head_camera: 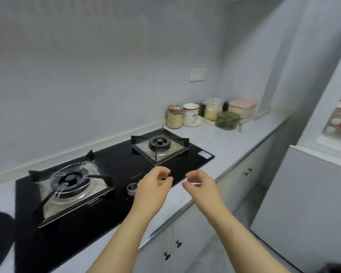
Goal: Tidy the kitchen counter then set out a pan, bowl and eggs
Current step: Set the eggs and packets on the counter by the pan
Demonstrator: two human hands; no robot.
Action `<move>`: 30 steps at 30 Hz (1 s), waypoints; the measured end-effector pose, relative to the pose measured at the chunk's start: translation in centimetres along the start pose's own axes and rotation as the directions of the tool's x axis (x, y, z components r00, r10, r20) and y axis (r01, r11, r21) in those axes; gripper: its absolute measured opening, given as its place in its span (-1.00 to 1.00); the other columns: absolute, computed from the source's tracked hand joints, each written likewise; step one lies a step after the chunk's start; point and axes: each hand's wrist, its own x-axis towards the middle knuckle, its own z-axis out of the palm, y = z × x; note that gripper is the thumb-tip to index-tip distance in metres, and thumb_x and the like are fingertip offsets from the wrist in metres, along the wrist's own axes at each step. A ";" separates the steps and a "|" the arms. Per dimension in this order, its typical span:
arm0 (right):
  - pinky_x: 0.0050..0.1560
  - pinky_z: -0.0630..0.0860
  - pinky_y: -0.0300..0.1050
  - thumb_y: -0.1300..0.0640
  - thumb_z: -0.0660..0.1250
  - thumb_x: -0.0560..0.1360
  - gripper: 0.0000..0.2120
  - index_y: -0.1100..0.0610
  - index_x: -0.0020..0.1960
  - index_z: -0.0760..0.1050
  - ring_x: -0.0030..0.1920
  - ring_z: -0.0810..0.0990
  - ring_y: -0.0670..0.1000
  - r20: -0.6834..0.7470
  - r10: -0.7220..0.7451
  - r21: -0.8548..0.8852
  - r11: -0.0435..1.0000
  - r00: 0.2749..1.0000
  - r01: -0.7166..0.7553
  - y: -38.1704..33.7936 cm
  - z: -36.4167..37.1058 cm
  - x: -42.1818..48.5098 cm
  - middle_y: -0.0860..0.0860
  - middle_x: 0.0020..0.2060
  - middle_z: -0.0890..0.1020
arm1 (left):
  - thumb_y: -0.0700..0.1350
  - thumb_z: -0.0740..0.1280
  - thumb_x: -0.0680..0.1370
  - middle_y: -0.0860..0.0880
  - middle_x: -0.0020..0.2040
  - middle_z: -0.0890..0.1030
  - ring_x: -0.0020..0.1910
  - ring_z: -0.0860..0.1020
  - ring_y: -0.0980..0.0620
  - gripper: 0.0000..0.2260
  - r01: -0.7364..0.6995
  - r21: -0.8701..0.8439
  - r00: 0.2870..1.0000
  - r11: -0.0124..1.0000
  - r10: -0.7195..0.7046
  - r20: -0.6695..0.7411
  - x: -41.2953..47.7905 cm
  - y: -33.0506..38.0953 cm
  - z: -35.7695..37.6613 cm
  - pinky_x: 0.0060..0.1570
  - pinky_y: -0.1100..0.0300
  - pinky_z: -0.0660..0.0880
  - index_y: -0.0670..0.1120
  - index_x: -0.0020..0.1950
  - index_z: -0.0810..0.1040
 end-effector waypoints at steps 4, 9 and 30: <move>-0.17 0.42 -0.28 0.17 0.30 0.49 -0.83 0.07 0.08 0.48 -0.03 0.53 -0.07 -0.200 0.105 -0.005 0.994 0.974 -0.108 4.2 -10.5 1.5 -0.08 -0.06 0.56 | -0.13 0.30 0.54 0.18 -0.08 0.55 -0.13 0.50 0.30 -0.87 -0.069 -0.026 0.984 0.997 0.073 0.163 1.8 4.3 10.3 -0.24 0.52 0.38 0.03 0.06 0.53; -0.08 0.41 -0.24 0.19 0.32 0.48 -0.87 0.06 0.01 0.47 -0.09 0.53 -0.09 -0.414 0.172 -0.005 0.982 0.894 -0.191 9.1 -20.3 2.3 -0.09 -0.10 0.56 | -0.14 0.31 0.54 0.15 -0.08 0.54 -0.15 0.49 0.23 -0.87 -0.181 -0.069 0.895 0.981 0.194 0.402 3.8 8.9 22.4 -0.24 0.52 0.36 0.00 0.07 0.53; -0.21 0.41 -0.36 0.25 0.29 0.49 -0.86 0.06 -0.01 0.47 -0.18 0.52 -0.11 -0.978 0.194 0.149 0.904 0.073 -0.401 16.9 -48.1 -1.9 -0.15 -0.17 0.54 | -0.14 0.29 0.54 0.24 -0.14 0.52 -0.22 0.46 0.32 -0.90 -0.393 -0.450 0.104 0.802 0.525 0.845 0.8 25.5 57.5 -0.25 0.50 0.33 0.08 -0.03 0.49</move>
